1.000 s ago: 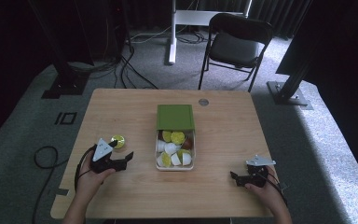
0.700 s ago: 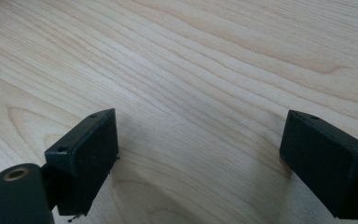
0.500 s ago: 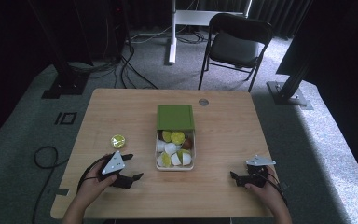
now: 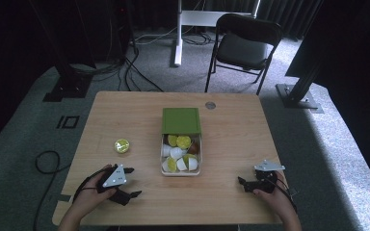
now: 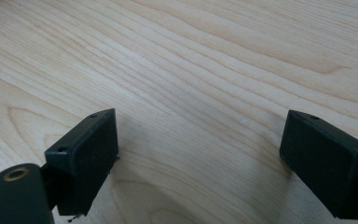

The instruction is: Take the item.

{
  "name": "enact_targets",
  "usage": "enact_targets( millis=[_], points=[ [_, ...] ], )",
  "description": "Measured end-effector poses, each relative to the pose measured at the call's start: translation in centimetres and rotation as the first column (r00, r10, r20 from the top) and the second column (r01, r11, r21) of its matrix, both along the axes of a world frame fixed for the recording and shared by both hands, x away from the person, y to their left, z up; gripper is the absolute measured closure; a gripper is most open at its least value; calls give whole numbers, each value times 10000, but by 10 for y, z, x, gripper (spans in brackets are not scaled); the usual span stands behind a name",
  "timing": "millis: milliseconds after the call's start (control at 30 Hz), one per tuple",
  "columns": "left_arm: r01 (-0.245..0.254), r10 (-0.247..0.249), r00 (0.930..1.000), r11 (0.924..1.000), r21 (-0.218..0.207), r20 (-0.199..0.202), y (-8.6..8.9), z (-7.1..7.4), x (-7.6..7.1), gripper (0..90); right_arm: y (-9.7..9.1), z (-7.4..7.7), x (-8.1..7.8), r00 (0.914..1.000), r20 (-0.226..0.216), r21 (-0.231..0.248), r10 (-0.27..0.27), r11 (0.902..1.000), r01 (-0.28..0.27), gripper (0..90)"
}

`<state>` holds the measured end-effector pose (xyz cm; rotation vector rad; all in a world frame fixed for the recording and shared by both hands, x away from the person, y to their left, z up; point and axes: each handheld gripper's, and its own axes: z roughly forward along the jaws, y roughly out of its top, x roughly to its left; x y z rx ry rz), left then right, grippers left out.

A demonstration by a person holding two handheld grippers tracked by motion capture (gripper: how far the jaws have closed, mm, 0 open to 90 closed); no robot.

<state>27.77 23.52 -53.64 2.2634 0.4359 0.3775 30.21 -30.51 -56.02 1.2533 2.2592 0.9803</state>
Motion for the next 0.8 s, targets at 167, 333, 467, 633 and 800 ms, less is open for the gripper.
enact_targets(
  millis=[167, 333, 467, 633, 800],
  points=[
    [-178, 183, 9996, 9995, 253, -196, 16, -3, -5, 144, 0, 0, 0, 10000, 2, 1, 1, 10000, -1, 111],
    [-291, 305, 9987, 9990, 346, -405, 26, -6, -8, 144, 0, 0, 0, 10000, 4, 0, 2, 10000, -2, 111],
    [-268, 311, 9979, 9968, 749, -567, 33, -11, -9, 144, 0, 0, 0, 10000, 2, 1, 0, 10000, 0, 111],
    [-623, 664, 9954, 9963, 600, -685, 41, -14, -10, 144, 0, 0, 0, 10000, 2, 0, 0, 10000, 0, 111],
    [-792, 820, 9923, 9963, 335, -933, 49, -16, -10, 144, 0, 0, 0, 10000, 4, 1, 2, 10000, -2, 111]
  ],
)
